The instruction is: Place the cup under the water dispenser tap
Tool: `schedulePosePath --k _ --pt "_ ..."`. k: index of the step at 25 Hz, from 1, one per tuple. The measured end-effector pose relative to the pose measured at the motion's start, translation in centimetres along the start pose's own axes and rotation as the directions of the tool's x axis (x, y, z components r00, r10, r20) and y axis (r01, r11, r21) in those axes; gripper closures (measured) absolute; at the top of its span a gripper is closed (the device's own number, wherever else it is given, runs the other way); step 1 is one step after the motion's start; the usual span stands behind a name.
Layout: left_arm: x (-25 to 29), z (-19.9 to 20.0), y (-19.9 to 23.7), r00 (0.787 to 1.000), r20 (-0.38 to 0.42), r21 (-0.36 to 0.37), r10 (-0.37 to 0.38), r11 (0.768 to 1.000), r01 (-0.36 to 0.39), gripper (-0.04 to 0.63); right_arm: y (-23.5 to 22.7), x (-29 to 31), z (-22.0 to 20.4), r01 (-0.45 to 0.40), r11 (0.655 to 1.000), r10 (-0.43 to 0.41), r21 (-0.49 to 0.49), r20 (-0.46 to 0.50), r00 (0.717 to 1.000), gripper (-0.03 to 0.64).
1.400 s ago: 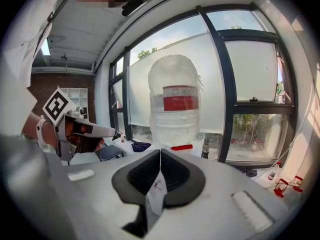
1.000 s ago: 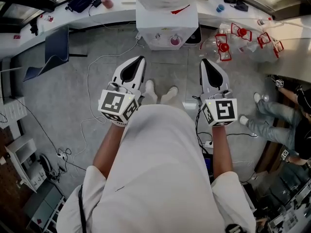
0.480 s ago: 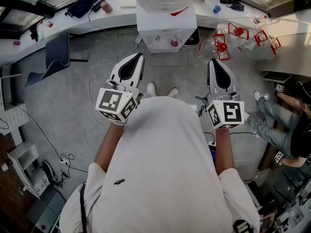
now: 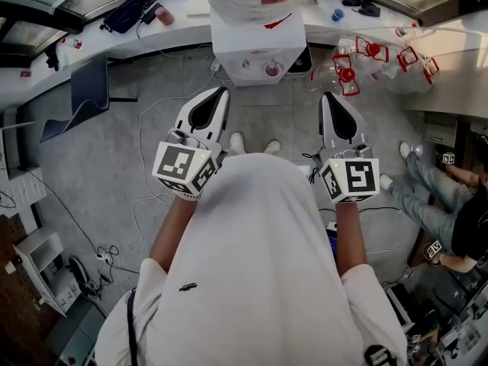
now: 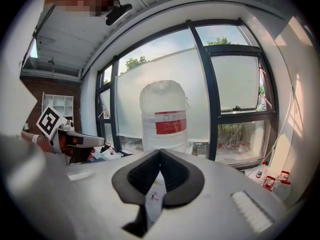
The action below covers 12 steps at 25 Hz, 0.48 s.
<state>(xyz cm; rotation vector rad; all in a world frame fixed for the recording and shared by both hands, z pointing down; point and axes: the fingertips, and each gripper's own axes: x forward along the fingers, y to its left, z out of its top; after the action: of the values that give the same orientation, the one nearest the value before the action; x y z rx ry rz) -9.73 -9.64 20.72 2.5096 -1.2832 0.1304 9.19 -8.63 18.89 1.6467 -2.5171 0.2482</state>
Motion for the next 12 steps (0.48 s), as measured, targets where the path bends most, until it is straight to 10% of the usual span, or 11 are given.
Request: schedulePosePath --k 12 --pt "-1.1 -0.4 -0.5 1.0 -0.014 -0.002 -0.001 1.0 0.001 0.589 0.8 -0.6 -0.3 0.001 1.0 -0.001 0.01 -0.008 1.0 0.606"
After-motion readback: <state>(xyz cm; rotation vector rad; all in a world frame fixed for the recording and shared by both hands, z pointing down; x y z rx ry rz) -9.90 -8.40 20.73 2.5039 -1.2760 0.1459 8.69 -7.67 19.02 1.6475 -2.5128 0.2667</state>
